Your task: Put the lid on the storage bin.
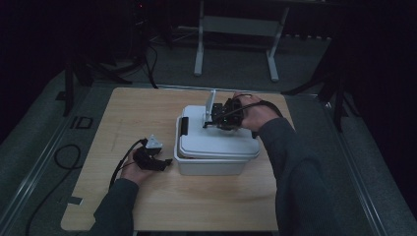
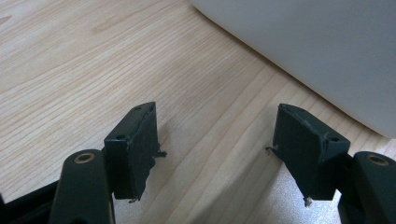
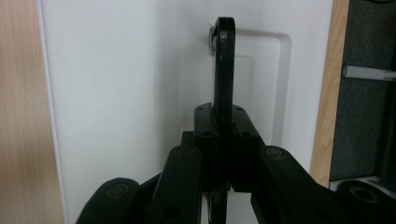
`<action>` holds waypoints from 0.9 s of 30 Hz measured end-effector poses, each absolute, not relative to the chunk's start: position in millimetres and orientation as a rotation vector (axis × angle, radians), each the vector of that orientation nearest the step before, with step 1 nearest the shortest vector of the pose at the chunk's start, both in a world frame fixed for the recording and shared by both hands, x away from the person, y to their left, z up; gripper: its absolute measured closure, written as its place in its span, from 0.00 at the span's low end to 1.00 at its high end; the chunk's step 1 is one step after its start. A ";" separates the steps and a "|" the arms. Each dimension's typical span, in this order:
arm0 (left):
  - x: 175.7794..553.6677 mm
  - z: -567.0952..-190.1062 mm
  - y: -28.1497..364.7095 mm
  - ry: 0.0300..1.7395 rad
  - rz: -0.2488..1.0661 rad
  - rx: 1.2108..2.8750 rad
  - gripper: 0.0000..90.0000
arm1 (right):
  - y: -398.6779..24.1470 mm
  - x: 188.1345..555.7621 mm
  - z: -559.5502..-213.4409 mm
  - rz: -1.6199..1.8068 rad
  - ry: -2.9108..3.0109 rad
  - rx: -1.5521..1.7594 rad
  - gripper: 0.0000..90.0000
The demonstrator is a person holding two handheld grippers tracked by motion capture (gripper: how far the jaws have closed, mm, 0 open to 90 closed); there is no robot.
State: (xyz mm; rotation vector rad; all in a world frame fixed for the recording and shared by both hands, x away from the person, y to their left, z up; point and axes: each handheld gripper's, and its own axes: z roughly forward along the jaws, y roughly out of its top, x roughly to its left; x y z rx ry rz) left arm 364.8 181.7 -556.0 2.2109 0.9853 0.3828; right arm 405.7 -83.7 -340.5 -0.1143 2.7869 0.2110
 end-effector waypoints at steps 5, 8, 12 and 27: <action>364.8 -556.0 181.7 0.986 0.383 2.211 0.35 | -78.0 404.5 -340.8 0.213 2.789 -0.129 0.94; 364.8 -556.0 181.7 0.986 0.383 2.210 0.35 | -75.8 404.5 -341.1 0.222 2.793 -0.137 0.94; 364.8 -556.1 181.7 0.986 0.383 2.210 0.35 | -74.4 404.0 -342.7 0.214 2.795 -0.134 0.94; 365.0 -556.3 181.6 0.985 0.382 2.207 0.35 | -62.7 402.2 -346.4 0.219 2.795 -0.170 0.94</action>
